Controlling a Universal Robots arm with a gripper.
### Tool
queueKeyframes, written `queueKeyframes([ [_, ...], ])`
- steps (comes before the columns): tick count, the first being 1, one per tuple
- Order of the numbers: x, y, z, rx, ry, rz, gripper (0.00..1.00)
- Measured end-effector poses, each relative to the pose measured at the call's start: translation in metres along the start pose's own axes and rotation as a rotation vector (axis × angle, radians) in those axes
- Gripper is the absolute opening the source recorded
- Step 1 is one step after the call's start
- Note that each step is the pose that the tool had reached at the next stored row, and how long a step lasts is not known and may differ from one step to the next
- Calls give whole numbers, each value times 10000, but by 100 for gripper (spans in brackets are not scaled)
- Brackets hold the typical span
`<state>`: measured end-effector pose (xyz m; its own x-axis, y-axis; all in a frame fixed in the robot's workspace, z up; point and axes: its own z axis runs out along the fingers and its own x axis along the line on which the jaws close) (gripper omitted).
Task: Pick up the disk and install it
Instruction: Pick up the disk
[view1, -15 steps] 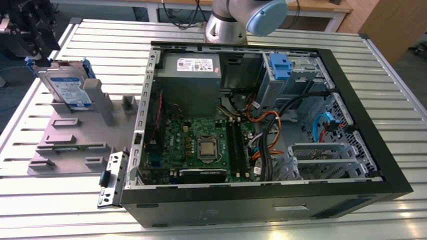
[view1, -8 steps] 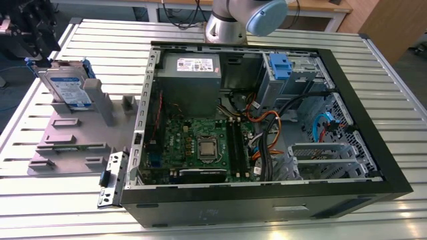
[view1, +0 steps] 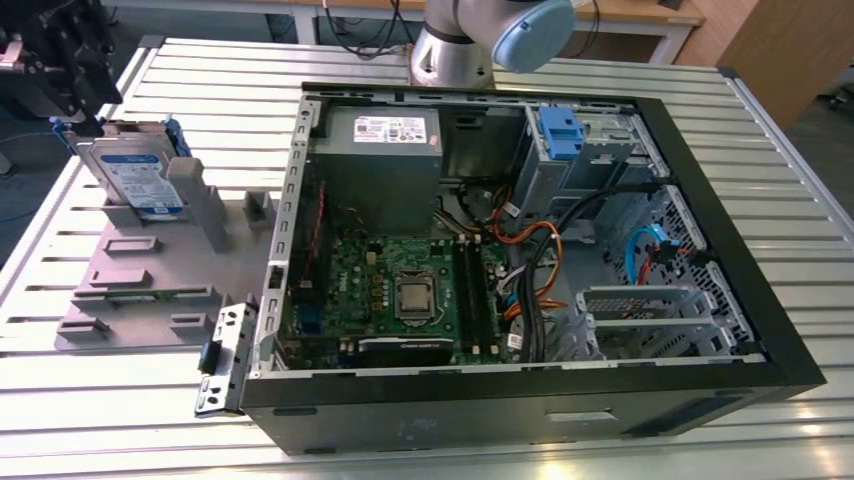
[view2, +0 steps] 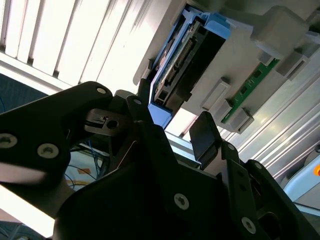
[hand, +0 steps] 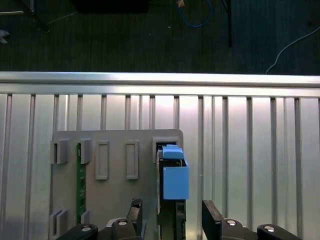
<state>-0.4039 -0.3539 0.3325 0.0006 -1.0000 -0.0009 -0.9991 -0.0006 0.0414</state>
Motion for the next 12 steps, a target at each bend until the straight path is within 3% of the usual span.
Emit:
queueKeyframes([
  [12,0,-1,29,0,0,0,59],
])
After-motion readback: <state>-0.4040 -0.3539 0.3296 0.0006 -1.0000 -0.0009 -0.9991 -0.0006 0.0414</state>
